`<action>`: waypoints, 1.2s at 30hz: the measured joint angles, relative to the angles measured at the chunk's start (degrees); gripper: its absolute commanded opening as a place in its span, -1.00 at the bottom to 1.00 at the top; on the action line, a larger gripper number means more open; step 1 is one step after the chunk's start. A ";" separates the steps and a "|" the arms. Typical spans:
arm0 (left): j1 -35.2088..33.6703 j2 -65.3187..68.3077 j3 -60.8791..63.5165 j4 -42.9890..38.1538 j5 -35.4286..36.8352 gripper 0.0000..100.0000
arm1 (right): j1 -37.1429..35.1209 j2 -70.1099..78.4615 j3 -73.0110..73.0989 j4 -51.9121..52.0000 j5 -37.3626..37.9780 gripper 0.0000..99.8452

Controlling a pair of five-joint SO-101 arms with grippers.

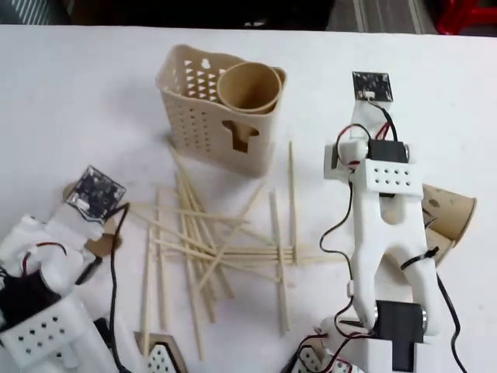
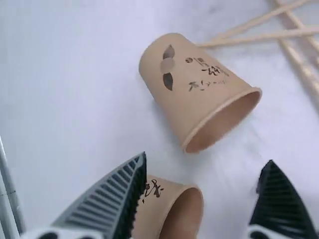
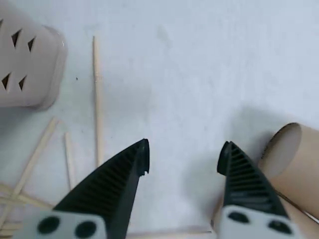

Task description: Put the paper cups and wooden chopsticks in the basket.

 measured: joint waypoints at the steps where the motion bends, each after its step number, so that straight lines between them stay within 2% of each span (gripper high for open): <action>1: 0.00 0.79 1.67 -1.49 -1.23 -0.31 | 0.00 0.00 0.00 0.00 0.00 -0.55; 5: -0.70 2.73 9.85 -11.87 -2.73 -0.35 | 0.00 0.00 0.00 0.00 0.00 -0.55; 11: -1.05 2.81 20.84 -29.45 -2.81 -0.67 | 0.00 0.00 0.00 0.00 0.00 -0.55; 15: -1.05 2.81 21.36 -32.26 -2.29 -0.95 | 0.00 0.00 0.00 0.00 0.00 -0.55; 17: -1.05 2.81 20.48 -32.26 -0.35 -0.95 | 0.00 0.00 0.00 0.00 0.00 -0.55; 21: -0.70 2.81 13.80 -25.85 4.22 -0.96 | 0.00 0.00 0.00 0.00 0.00 -0.55; 25: 3.34 2.81 3.52 -12.92 8.62 -0.96 | 0.00 0.00 0.00 0.00 0.00 -0.55; 31: 14.51 2.81 -14.77 4.57 19.60 -0.96 | 0.00 0.00 0.00 0.00 0.00 -0.55; 36: 24.53 2.73 -27.25 10.37 28.84 -0.96 | 0.79 0.00 0.00 0.00 0.00 -0.55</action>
